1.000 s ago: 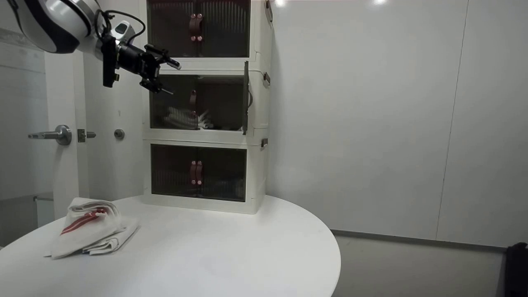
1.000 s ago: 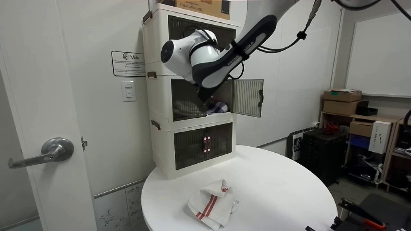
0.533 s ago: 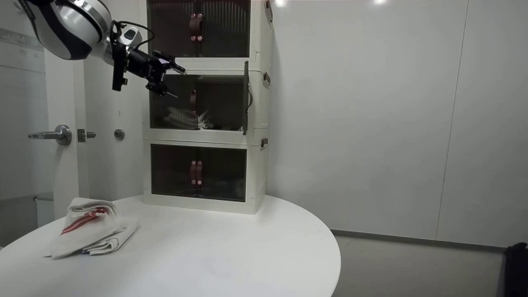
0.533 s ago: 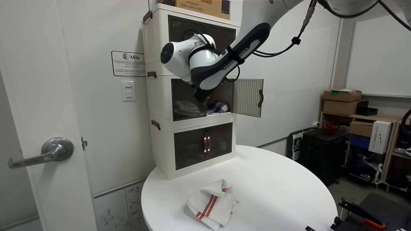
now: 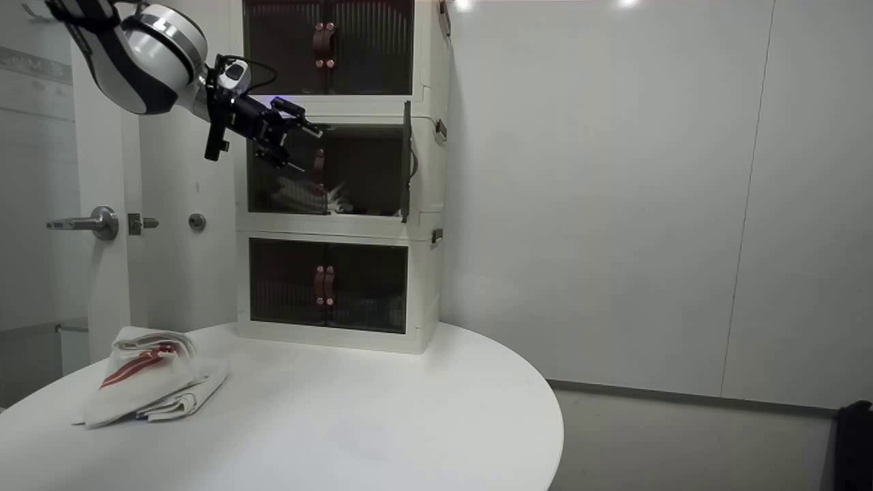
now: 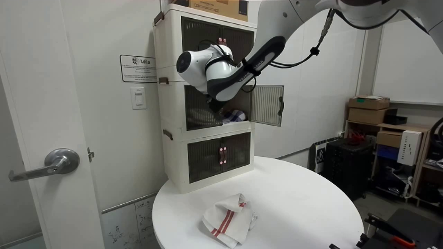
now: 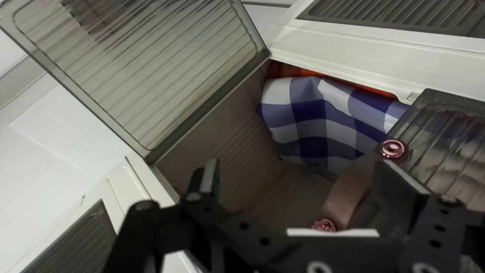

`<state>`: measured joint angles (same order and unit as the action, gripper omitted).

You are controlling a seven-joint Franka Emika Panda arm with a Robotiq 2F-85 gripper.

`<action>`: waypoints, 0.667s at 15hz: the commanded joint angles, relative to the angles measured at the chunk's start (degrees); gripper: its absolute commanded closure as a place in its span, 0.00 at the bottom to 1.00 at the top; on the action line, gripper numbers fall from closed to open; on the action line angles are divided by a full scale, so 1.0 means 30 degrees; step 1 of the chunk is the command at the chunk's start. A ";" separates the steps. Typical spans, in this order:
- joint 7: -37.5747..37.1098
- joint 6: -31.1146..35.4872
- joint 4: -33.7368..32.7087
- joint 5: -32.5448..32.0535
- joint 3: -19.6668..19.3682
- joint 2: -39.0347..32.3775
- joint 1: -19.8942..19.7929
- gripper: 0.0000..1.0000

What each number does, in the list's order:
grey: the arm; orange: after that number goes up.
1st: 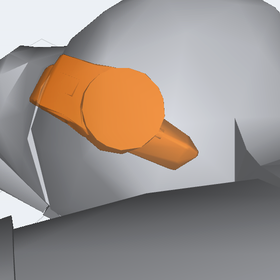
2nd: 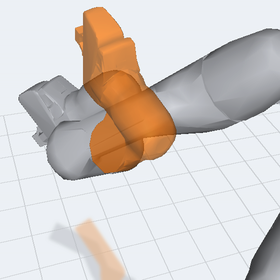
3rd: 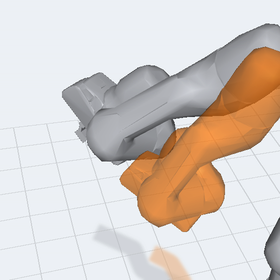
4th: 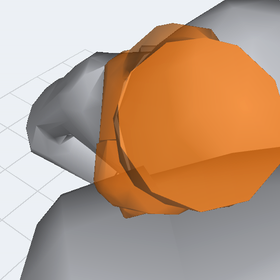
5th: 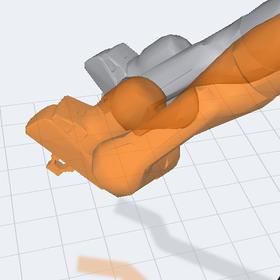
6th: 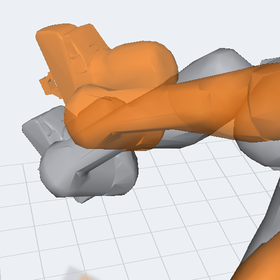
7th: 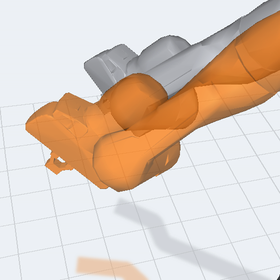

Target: Open the middle left cabinet door

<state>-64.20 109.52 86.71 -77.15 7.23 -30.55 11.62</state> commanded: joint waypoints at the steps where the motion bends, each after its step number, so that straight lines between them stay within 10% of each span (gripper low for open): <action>1: 0.0772 0.0671 -0.1311 -0.0289 -0.0468 -0.0859 0.0171 0.00; 10: 0.0935 0.1093 -0.2243 -0.0143 -0.0850 -0.1651 0.0097 0.00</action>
<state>-63.68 111.49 83.07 -77.53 5.47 -33.71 11.64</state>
